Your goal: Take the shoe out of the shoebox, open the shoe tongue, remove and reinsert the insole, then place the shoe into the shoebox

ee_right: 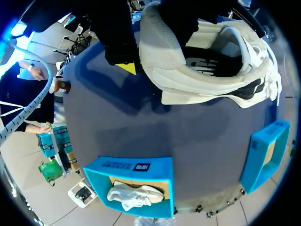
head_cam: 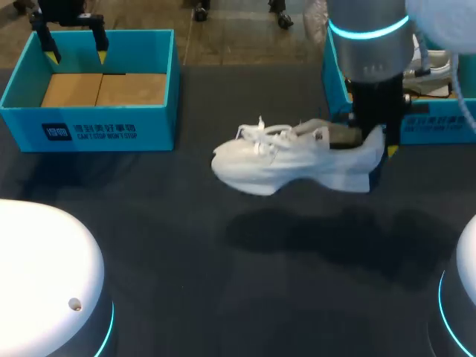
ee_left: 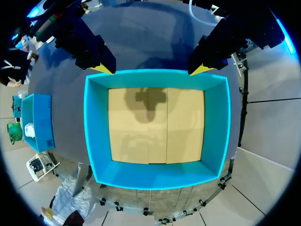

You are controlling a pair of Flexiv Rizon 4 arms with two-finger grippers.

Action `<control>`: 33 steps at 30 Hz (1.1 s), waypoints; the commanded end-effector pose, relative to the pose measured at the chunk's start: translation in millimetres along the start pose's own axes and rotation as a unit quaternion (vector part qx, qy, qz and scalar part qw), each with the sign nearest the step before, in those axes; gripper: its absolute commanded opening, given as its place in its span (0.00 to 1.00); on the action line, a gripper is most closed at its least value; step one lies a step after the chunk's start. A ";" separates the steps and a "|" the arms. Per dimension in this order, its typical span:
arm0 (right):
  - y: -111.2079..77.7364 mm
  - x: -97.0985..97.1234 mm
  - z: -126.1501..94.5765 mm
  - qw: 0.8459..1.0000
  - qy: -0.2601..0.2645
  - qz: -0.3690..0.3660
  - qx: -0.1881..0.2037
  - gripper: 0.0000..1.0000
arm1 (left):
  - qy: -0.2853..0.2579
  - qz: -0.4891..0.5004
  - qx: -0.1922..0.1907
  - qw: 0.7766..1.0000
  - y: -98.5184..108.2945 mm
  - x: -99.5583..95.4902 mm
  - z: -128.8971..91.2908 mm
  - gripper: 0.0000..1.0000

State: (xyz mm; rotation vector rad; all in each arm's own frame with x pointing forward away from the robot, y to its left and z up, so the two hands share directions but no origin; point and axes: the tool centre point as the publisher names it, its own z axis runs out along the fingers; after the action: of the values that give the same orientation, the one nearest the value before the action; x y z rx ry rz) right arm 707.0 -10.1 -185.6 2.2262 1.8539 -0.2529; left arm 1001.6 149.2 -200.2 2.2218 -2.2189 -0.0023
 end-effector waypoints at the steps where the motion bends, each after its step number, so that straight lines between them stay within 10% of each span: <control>1: -15.8 7.6 3.9 1.000 -0.001 -0.003 -0.022 0.00 | 0.000 0.000 0.000 1.000 0.6 -0.4 0.0 1.00; 33: -0.5 100.7 178.2 0.998 -0.026 -0.040 -0.052 0.00 | 0.000 0.000 0.000 1.000 0.6 -0.4 0.0 1.00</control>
State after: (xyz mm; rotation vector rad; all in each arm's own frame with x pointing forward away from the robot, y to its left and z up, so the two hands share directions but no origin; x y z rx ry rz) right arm 721.9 20.6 -363.3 2.0739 1.9091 -0.1712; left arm 1001.6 149.3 -200.2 2.2219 -2.2187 -0.0024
